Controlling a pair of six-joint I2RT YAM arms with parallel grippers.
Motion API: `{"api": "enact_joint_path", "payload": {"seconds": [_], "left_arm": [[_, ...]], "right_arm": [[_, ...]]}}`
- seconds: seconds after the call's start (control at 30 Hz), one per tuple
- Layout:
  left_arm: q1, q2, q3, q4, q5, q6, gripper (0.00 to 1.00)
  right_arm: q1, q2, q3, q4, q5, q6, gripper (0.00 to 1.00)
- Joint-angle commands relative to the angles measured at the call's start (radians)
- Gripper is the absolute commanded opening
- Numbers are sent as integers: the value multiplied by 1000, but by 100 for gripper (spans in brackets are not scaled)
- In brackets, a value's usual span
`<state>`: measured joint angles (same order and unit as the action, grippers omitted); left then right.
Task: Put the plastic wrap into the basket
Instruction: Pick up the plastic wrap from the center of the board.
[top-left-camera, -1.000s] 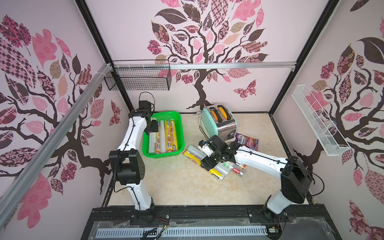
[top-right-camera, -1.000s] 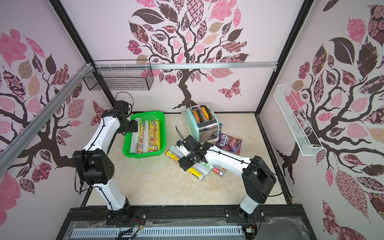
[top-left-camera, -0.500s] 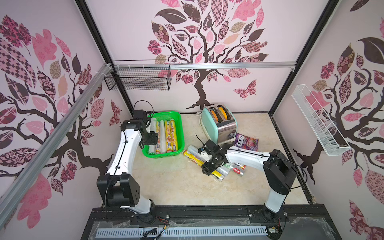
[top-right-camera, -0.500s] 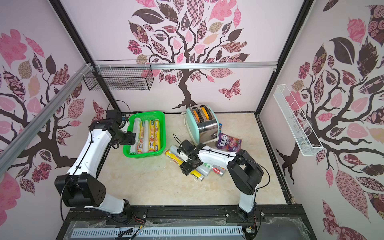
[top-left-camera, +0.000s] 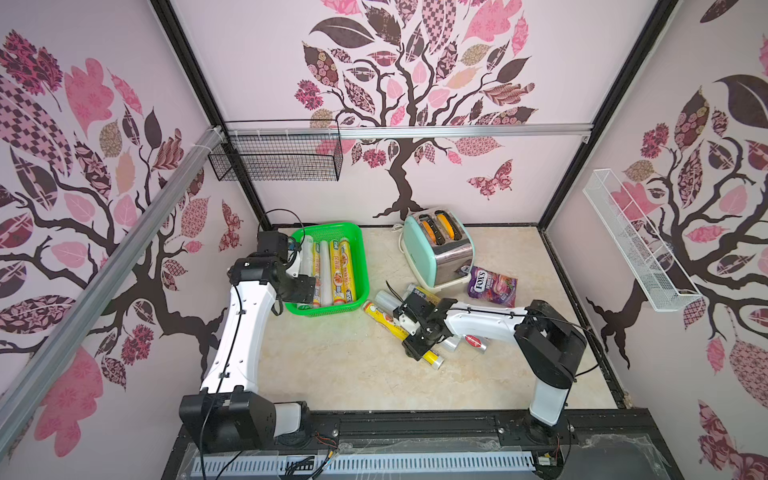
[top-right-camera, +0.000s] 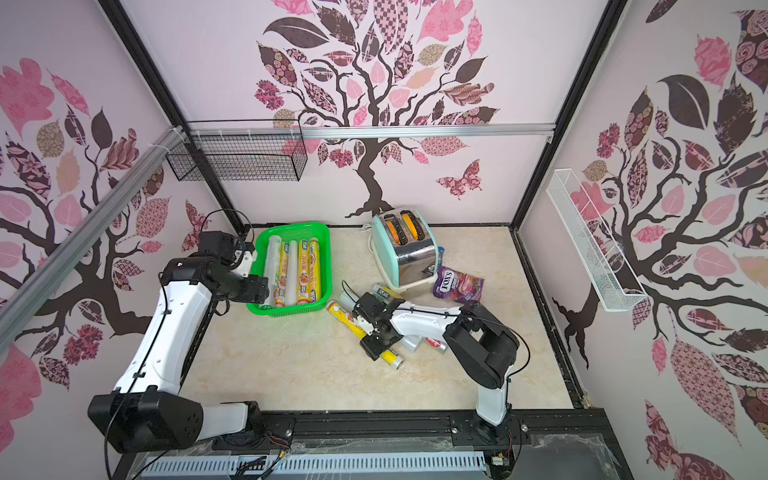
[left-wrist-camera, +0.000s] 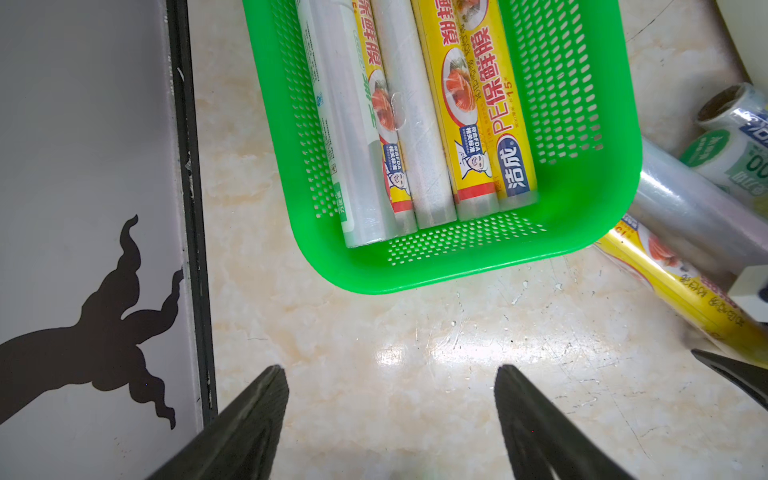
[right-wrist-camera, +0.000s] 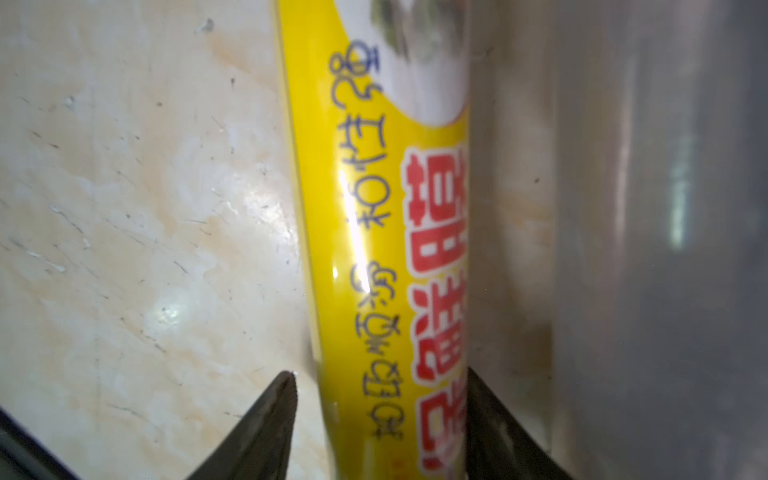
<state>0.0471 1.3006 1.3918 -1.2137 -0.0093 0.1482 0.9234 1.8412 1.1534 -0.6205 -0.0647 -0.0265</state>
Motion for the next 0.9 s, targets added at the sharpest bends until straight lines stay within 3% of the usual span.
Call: {"api": "enact_joint_path", "payload": {"seconds": [0.0, 0.13, 0.3, 0.57, 0.87], "left_arm": [[4, -51, -21, -25, 62, 6, 83], [5, -120, -101, -25, 103, -5, 82], [4, -218, -202, -4, 159, 17, 82], [5, -264, -180, -28, 302, 27, 79], [5, -259, -130, -64, 395, 11, 79]], "right_arm": [[69, 65, -10, -17, 135, -33, 59], [84, 36, -58, 3, 157, 15, 51], [85, -83, -146, 45, 43, 80, 46], [84, -392, -365, 193, -82, 241, 41], [84, -669, -457, 338, -8, 336, 36]]}}
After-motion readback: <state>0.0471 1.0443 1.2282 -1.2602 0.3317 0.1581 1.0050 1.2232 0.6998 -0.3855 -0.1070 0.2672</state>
